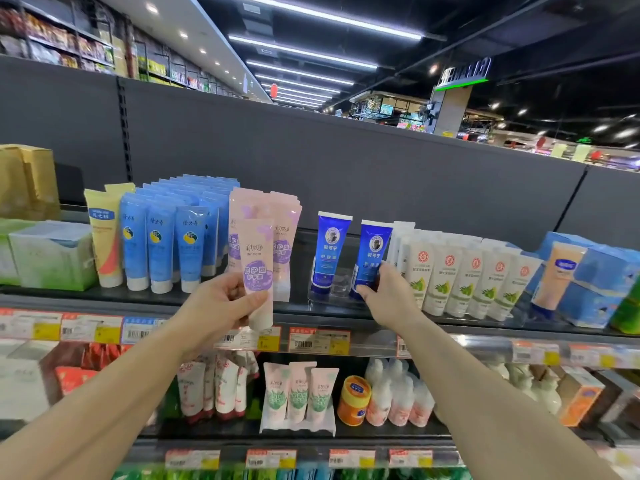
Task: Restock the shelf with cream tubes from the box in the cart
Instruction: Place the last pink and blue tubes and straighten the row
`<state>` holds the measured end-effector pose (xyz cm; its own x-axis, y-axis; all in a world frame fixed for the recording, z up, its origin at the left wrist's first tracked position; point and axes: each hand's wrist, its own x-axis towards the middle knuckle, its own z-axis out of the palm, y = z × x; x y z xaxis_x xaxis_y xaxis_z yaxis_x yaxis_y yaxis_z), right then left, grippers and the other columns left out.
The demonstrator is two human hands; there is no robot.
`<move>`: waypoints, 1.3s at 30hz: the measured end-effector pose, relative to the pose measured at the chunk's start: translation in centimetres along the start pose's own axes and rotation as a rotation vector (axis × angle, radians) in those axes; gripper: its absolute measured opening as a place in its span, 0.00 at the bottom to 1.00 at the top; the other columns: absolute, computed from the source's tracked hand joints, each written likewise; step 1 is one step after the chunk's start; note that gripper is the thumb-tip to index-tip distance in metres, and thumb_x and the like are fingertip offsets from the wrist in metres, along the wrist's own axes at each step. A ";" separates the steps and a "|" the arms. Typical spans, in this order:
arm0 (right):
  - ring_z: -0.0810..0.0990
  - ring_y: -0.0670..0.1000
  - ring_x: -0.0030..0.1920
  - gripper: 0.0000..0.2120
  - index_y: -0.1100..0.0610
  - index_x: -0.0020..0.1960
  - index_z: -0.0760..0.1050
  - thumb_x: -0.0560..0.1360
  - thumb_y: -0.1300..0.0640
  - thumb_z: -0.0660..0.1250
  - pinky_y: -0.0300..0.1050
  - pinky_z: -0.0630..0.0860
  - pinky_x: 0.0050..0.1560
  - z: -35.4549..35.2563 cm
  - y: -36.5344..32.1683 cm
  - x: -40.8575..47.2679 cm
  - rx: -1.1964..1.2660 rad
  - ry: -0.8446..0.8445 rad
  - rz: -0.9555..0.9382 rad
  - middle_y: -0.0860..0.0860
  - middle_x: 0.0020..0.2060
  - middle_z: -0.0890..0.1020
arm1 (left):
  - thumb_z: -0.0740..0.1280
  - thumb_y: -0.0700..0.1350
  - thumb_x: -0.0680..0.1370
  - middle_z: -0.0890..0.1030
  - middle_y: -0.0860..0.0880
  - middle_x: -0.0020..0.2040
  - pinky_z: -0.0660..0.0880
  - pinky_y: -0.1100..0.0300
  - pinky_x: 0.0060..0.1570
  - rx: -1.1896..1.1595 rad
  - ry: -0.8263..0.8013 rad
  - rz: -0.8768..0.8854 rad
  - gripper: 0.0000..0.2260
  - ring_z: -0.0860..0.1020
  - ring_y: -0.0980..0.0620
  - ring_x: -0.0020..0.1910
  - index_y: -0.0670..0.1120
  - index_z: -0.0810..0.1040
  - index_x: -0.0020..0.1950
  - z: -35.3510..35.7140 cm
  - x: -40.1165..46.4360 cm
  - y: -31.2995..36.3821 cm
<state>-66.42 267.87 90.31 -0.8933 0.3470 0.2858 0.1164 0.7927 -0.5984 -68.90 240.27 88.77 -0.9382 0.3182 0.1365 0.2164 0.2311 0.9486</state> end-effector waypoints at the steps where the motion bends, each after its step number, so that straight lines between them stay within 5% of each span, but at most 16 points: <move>1: 0.76 0.50 0.62 0.19 0.56 0.64 0.66 0.77 0.53 0.68 0.41 0.74 0.47 -0.1 -0.1 0.2 -0.026 -0.014 0.004 0.52 0.63 0.76 | 0.70 0.50 0.76 0.84 0.45 0.50 0.81 0.50 0.49 -0.001 -0.001 0.003 0.07 0.83 0.44 0.49 0.58 0.79 0.53 0.0 -0.1 0.0; 8: 0.75 0.51 0.62 0.20 0.56 0.65 0.66 0.78 0.51 0.67 0.46 0.76 0.53 -0.8 -0.7 1.0 -0.120 -0.102 0.073 0.53 0.64 0.75 | 0.69 0.48 0.76 0.85 0.50 0.48 0.81 0.48 0.52 -0.009 -0.014 0.021 0.07 0.83 0.46 0.49 0.57 0.79 0.54 0.1 -1.0 0.9; 15: 0.77 0.49 0.58 0.21 0.54 0.63 0.68 0.75 0.52 0.71 0.43 0.77 0.47 -1.0 -0.5 -0.7 0.068 -0.051 0.067 0.50 0.61 0.77 | 0.68 0.49 0.77 0.85 0.53 0.45 0.80 0.60 0.43 0.041 0.001 0.057 0.06 0.84 0.55 0.43 0.55 0.78 0.54 -0.2 -2.0 2.0; 19: 0.78 0.47 0.56 0.20 0.54 0.64 0.69 0.75 0.56 0.71 0.38 0.75 0.44 -0.5 -0.6 -2.7 0.236 0.109 0.072 0.48 0.58 0.79 | 0.68 0.51 0.77 0.85 0.52 0.45 0.81 0.54 0.47 0.073 0.069 0.062 0.06 0.84 0.54 0.43 0.55 0.78 0.54 -0.6 -1.6 2.2; 22: 0.79 0.45 0.47 0.11 0.51 0.55 0.71 0.76 0.58 0.70 0.32 0.71 0.41 0.1 -2.2 -5.1 0.258 0.305 -0.043 0.44 0.45 0.78 | 0.70 0.51 0.76 0.85 0.53 0.45 0.80 0.51 0.51 0.039 0.125 0.053 0.10 0.83 0.54 0.44 0.54 0.78 0.57 -1.2 -1.2 1.9; 26: 0.77 0.40 0.47 0.12 0.51 0.58 0.76 0.75 0.53 0.70 0.30 0.71 0.45 2.2 -6.6 -6.4 0.231 -0.023 -0.229 0.41 0.46 0.79 | 0.72 0.50 0.74 0.85 0.53 0.49 0.79 0.48 0.55 -0.039 0.166 0.048 0.13 0.83 0.53 0.48 0.54 0.76 0.57 -1.8 -0.6 1.6; 30: 0.78 0.42 0.51 0.20 0.49 0.65 0.73 0.74 0.55 0.72 0.32 0.74 0.46 4.4 -10.6 -5.6 0.339 -0.246 -0.270 0.41 0.52 0.79 | 0.73 0.52 0.73 0.84 0.59 0.46 0.77 0.61 0.46 0.024 0.126 0.119 0.11 0.82 0.59 0.46 0.59 0.78 0.54 -1.2 -0.4 2.8; 34: 0.81 0.49 0.54 0.18 0.52 0.61 0.76 0.73 0.60 0.72 0.49 0.79 0.57 6.0 -11.9 -3.8 0.416 -0.230 -0.234 0.48 0.53 0.82 | 0.72 0.49 0.75 0.84 0.57 0.47 0.77 0.67 0.43 0.036 0.120 0.173 0.09 0.82 0.60 0.46 0.59 0.79 0.53 -1.5 0.1 3.6; 39: 0.80 0.43 0.45 0.14 0.51 0.58 0.76 0.73 0.53 0.73 0.35 0.77 0.43 6.7 -11.6 -2.3 0.356 -0.083 -0.244 0.42 0.45 0.82 | 0.61 0.46 0.81 0.81 0.57 0.54 0.70 0.68 0.45 0.460 0.170 0.194 0.12 0.76 0.61 0.49 0.55 0.78 0.62 -2.8 0.3 1.5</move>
<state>-68.67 254.54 91.57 -0.9096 0.1184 0.3983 -0.2460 0.6189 -0.7459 -69.57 238.11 91.07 -0.8912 0.2505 0.3783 0.4513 0.5748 0.6826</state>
